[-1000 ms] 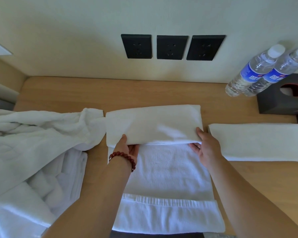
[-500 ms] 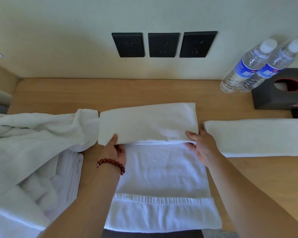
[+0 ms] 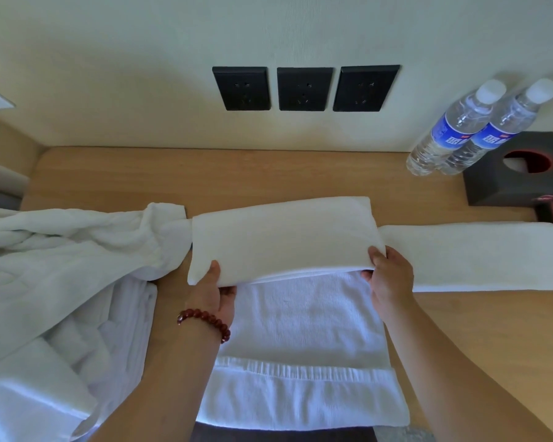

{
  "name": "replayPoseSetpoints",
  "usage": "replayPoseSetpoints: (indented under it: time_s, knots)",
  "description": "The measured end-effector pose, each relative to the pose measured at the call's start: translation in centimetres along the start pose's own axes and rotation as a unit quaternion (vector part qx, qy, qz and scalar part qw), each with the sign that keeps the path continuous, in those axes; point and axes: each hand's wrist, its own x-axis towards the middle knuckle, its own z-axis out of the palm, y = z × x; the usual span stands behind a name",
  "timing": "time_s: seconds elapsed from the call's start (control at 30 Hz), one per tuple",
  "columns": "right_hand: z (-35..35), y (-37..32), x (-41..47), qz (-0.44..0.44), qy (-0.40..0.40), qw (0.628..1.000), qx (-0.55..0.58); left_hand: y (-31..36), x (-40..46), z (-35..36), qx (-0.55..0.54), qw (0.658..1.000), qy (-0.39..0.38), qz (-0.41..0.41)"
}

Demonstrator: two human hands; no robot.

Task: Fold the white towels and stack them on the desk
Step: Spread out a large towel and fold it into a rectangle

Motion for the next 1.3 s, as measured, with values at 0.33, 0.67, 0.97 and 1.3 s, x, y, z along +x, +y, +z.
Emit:
replayPoseSetpoints:
  time_s: [0.33,0.67,0.97,1.3]
  knots:
    - [-0.7,0.6,-2.1,0.004,-0.025,0.998,0.054,-0.4,-1.1,-1.6,0.054,0.998,0.025,0.028]
    - [-1.1,-2.0,-4.9,-0.022,-0.110,0.975,0.191,1.9,-2.8,-2.0,0.053,0.992,-0.091,0.069]
    - [-3.1,4.0,-4.0,0.067,0.047,0.992,0.094,-1.2,-1.6,-5.3,0.160,0.983,0.055,-0.071]
    - [-3.6,4.5,-4.0,-0.024,0.070,0.963,-0.258,-0.6,0.1,-5.4,0.272,0.956,0.108,-0.028]
